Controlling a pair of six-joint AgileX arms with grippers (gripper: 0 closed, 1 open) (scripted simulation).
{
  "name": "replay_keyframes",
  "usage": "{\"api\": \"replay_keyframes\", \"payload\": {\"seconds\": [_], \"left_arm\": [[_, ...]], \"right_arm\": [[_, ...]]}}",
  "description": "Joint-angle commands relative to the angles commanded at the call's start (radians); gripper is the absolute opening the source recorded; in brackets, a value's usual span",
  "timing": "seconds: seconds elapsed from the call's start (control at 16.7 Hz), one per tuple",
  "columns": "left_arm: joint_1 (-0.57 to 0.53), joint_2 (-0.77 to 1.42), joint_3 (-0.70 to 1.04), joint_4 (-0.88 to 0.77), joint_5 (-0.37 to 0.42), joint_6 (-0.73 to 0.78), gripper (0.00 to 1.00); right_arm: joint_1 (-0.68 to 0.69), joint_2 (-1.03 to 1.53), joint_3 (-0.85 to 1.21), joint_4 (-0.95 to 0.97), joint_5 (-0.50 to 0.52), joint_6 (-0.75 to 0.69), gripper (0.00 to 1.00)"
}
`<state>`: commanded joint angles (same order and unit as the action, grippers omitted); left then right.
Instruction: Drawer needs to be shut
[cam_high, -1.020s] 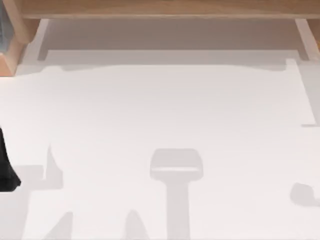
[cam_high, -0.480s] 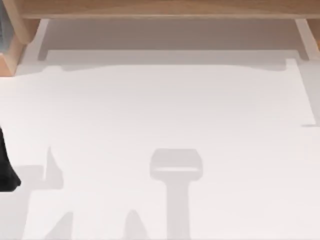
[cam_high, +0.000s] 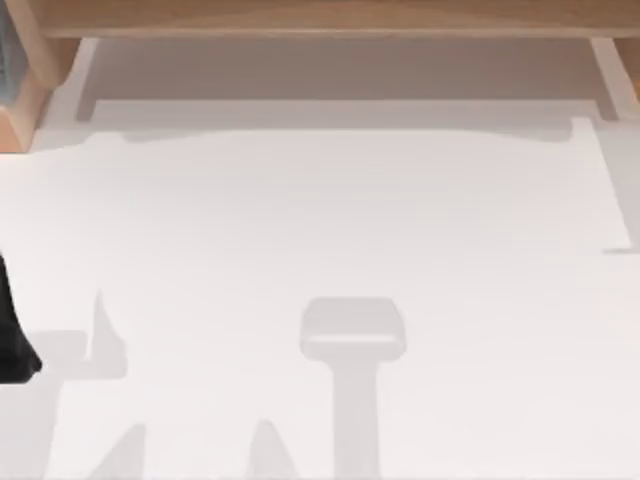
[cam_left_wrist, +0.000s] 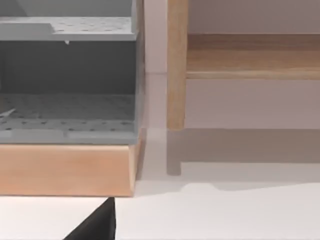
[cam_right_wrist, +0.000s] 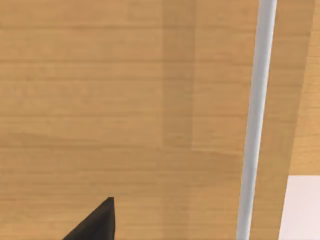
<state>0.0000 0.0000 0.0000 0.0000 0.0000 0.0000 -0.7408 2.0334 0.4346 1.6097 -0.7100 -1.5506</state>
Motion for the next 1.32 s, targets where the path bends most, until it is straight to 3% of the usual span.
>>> {"api": "replay_keyframes", "payload": {"seconds": [0.54,1.32], "left_arm": [[0.000,0.000,0.000,0.000,0.000,0.000,1.00],[0.000,0.000,0.000,0.000,0.000,0.000,1.00]], "right_arm": [[0.052,0.027,0.078,-0.051,0.055,-0.002,1.00],[0.052,0.027,0.078,-0.051,0.055,-0.002,0.02]]}}
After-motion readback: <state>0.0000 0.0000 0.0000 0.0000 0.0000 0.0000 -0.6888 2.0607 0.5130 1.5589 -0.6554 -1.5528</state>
